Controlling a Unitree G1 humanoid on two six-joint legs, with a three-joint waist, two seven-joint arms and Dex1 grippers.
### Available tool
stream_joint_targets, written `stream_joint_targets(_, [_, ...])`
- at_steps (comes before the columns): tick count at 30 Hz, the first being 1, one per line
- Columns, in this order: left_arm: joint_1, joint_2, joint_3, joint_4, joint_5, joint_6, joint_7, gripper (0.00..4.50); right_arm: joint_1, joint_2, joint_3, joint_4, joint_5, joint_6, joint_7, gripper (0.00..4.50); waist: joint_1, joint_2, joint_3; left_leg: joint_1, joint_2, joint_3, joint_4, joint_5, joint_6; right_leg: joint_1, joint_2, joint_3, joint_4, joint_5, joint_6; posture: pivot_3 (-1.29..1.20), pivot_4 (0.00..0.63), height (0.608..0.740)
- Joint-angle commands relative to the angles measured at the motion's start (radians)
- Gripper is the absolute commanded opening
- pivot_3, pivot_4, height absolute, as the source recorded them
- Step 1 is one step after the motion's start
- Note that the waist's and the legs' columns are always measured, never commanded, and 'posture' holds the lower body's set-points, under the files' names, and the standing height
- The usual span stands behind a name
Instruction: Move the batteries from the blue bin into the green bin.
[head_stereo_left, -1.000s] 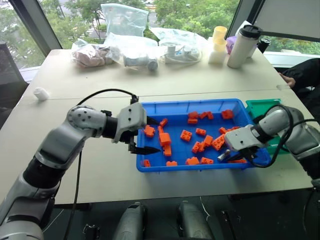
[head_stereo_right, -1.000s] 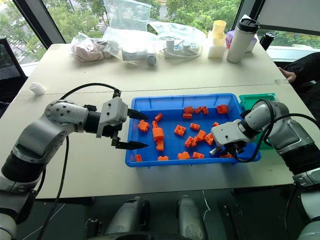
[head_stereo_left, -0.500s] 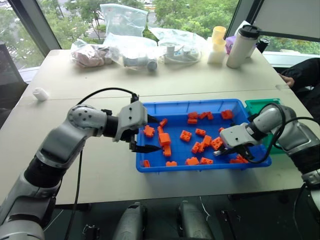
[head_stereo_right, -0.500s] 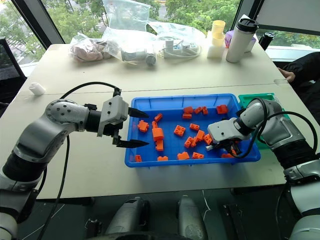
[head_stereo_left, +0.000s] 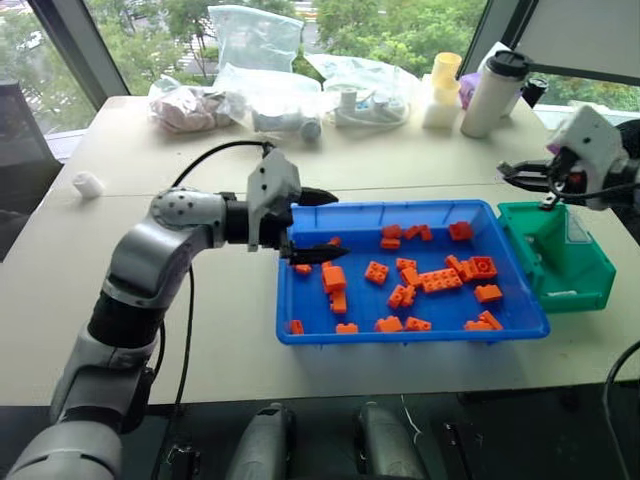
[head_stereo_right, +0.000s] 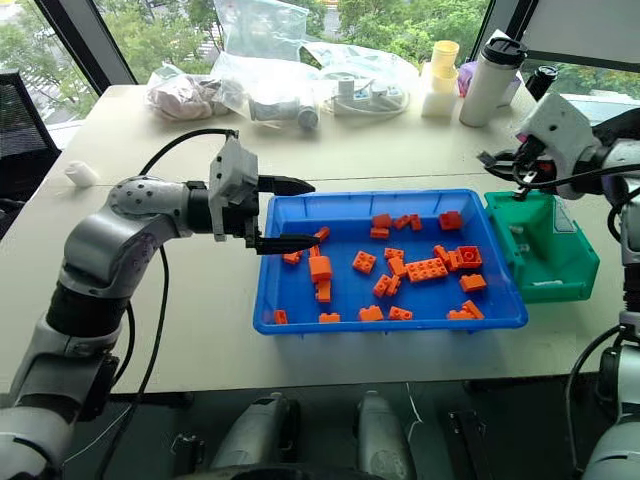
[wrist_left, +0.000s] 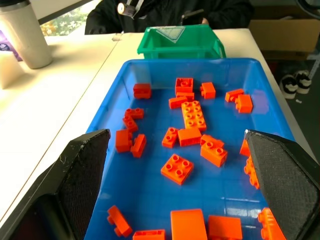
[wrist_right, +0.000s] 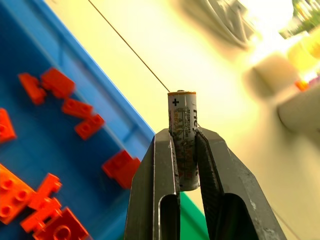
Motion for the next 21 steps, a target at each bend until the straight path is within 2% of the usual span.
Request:
stream_joint_targets(1, [-0.048,-0.035,0.008,0.025,-0.001,-0.049,-0.005,4.5,0.082,-0.036,-0.091,-0.039,-0.004,0.042,-0.093,0.01,-0.002,0.001,0.0,0.0,0.0,0.001,0.0,0.0,0.0,0.0,0.0,0.001,0.0,0.0,0.0,0.0,0.15,0.74])
stream_joint_targets(7, [-0.039,-0.055,-0.038,0.096,0.068,-0.126,-0.018,4.5,0.17,-0.034,-0.146,-0.05,0.036,0.084,-0.143,0.01,-0.032,0.002,-0.001,0.003,0.001,0.003,-0.001,0.0,0.0,0.0,0.002,0.003,0.002,0.0,0.0,0.0,0.15,0.74])
stream_joint_targets(13, [-0.033,-0.058,-0.035,0.098,0.072,-0.13,-0.019,4.5,0.183,-0.027,-0.14,-0.047,0.059,0.097,-0.158,0.01,-0.028,0.002,-0.001,0.003,0.002,0.003,-0.001,0.0,0.0,0.0,0.004,0.004,0.002,0.0,0.0,0.0,0.15,0.74])
stream_joint_targets(14, [-0.031,-0.057,-0.034,0.093,0.071,-0.127,-0.019,4.5,0.181,-0.026,-0.136,-0.044,0.063,0.098,-0.159,1.03,-0.027,0.002,-0.001,0.002,0.002,0.003,0.0,0.0,0.0,0.0,0.003,0.004,0.002,0.0,0.0,0.0,0.15,0.74])
stream_joint_targets(15, [-0.029,-0.056,-0.032,0.088,0.069,-0.124,-0.018,4.5,0.181,-0.025,-0.133,-0.044,0.066,0.098,-0.16,1.36,-0.025,0.002,-0.001,0.002,0.002,0.003,0.0,0.0,0.0,0.0,0.003,0.004,0.002,0.0,0.0,0.0,0.15,0.74])
stream_joint_targets(20, [-0.026,-0.043,-0.017,0.068,0.061,-0.108,-0.016,4.5,0.158,-0.035,-0.11,-0.017,0.057,0.078,-0.184,3.84,-0.025,0.002,-0.001,0.002,0.001,0.003,0.0,0.0,0.0,0.0,0.003,0.004,0.002,0.0,0.0,0.0,0.15,0.74])
stream_joint_targets(21, [-0.024,-0.037,-0.012,0.062,0.057,-0.103,-0.017,4.5,0.151,-0.038,-0.106,-0.013,0.054,0.071,-0.191,4.22,-0.026,0.002,-0.001,0.002,0.001,0.003,0.0,0.0,0.0,0.0,0.003,0.004,0.002,0.0,0.0,0.0,0.15,0.74])
